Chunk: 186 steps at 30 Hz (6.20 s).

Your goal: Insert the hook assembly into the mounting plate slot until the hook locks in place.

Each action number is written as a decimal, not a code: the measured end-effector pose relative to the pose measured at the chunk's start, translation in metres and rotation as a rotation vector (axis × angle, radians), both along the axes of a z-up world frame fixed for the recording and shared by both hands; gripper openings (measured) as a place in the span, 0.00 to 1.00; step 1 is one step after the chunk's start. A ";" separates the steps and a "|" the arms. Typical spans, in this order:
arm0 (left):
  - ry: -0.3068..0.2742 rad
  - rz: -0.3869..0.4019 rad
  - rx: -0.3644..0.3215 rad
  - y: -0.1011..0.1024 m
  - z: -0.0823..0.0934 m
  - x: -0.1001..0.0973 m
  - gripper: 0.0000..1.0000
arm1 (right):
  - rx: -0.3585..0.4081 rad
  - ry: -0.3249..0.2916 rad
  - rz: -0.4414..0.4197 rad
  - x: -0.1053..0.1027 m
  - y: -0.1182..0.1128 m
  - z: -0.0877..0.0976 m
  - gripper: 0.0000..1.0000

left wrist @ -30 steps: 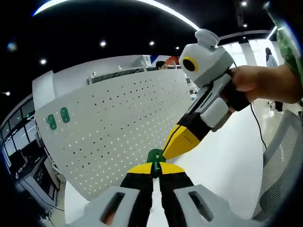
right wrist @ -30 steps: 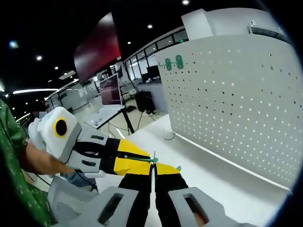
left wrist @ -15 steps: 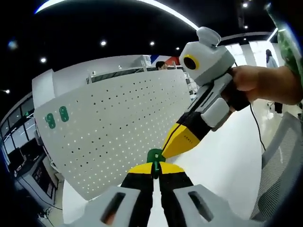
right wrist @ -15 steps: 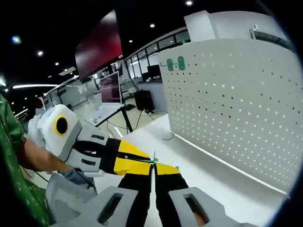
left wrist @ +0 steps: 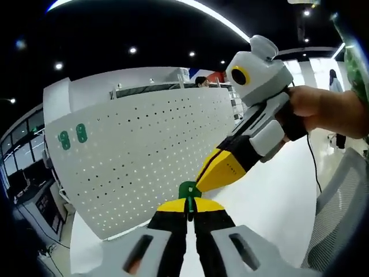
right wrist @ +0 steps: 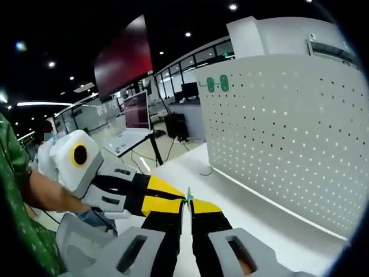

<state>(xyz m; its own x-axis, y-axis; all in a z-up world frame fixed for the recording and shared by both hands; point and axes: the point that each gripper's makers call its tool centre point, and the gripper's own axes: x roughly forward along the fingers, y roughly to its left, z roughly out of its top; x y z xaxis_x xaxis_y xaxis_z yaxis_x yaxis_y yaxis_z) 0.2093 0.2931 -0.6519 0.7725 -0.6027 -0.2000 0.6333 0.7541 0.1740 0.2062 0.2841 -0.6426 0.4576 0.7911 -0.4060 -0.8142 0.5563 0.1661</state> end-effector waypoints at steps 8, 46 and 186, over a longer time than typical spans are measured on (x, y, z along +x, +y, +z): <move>0.030 0.016 -0.056 0.003 0.002 0.001 0.03 | 0.012 -0.025 -0.012 0.000 -0.005 0.007 0.07; 0.055 0.039 -0.100 -0.001 0.014 0.005 0.03 | 0.136 -0.226 -0.114 -0.006 -0.061 0.053 0.69; -0.109 0.552 -0.275 0.058 0.124 0.215 0.03 | 0.110 -0.313 -0.231 -0.044 -0.199 0.096 0.88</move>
